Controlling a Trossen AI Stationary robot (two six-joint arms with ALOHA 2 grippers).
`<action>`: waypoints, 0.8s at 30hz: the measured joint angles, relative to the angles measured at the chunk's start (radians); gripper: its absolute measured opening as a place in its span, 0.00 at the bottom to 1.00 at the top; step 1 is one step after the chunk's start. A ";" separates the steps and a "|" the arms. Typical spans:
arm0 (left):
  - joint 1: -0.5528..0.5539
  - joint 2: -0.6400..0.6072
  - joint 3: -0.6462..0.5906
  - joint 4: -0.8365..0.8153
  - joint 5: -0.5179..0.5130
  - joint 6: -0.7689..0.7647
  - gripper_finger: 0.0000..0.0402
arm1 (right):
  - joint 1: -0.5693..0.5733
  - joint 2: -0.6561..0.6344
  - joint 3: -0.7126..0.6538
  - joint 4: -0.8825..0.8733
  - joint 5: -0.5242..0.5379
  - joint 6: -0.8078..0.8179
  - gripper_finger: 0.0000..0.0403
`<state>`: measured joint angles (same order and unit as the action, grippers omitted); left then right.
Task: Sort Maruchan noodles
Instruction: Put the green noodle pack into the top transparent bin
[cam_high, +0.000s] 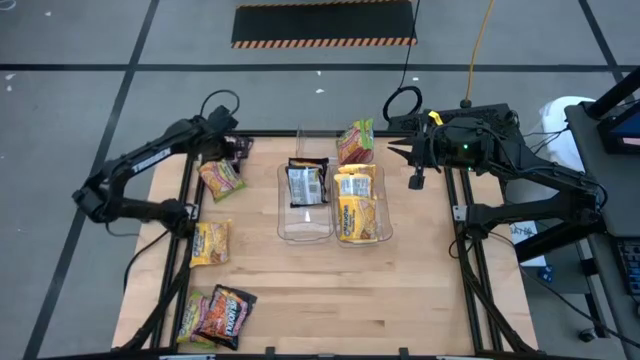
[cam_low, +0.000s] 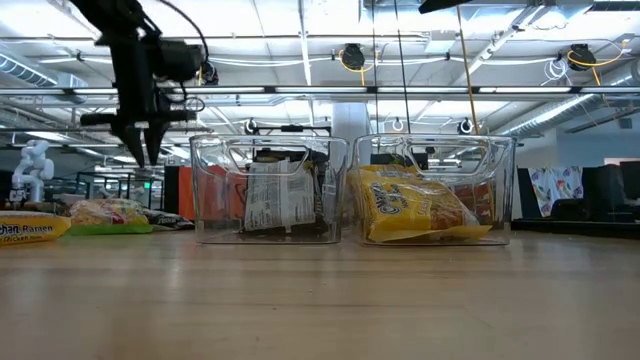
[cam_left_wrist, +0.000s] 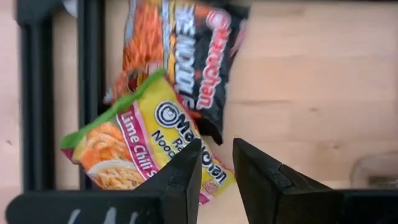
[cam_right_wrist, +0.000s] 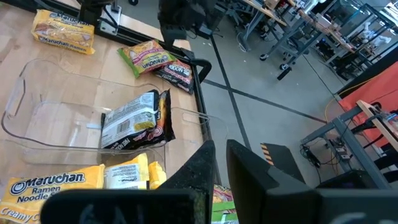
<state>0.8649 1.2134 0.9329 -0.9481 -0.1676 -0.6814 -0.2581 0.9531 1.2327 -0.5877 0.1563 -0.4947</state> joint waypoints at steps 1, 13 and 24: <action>-0.020 -0.026 0.000 0.001 -0.026 -0.008 0.24 | 0.000 0.000 0.000 0.000 0.000 0.000 0.09; 0.017 -0.466 -0.065 -0.068 -0.123 -0.030 0.24 | 0.000 0.000 0.000 0.000 0.000 0.004 0.09; -0.003 -0.726 -0.093 -0.228 -0.095 0.050 0.24 | 0.000 0.000 0.000 0.000 0.000 0.045 0.09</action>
<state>0.8616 0.4874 0.8394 -1.1758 -0.2623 -0.6317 -0.2581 0.9531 1.2327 -0.5877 0.1562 -0.4496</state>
